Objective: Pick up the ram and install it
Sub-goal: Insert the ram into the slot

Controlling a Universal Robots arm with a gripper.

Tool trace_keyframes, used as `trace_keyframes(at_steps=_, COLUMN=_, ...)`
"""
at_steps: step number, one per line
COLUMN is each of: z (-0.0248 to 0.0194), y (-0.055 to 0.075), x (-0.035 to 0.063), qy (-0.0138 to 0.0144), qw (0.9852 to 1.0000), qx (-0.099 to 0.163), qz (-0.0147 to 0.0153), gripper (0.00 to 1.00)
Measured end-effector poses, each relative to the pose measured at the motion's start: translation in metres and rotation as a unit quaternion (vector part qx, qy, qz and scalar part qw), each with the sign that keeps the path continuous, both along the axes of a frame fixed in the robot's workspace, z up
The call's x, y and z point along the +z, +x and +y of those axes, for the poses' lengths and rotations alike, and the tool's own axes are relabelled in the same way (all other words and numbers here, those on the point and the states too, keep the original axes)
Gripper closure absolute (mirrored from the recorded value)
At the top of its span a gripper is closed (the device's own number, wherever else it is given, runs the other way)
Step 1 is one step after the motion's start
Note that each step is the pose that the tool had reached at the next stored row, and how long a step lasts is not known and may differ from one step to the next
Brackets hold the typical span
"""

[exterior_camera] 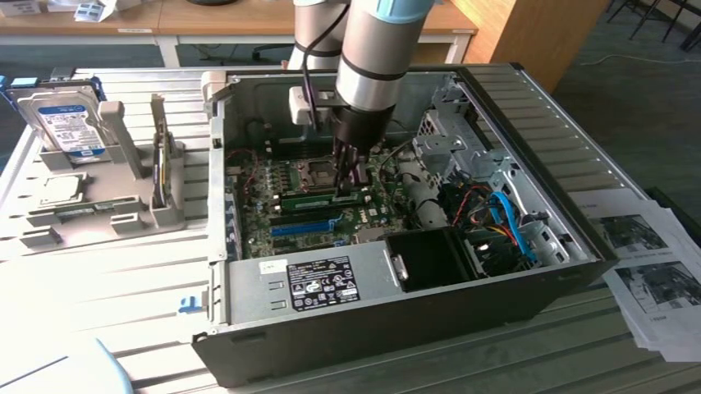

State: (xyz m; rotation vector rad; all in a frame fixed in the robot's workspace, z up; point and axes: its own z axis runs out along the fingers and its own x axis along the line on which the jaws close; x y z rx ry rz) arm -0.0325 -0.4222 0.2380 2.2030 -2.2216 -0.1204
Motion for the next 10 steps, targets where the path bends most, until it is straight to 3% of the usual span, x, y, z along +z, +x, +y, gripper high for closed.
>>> trace_keyframes(at_steps=10, z=0.0, y=0.0, x=0.0063, qy=0.0, qw=1.0, qx=0.0, qz=0.0, gripper=0.76)
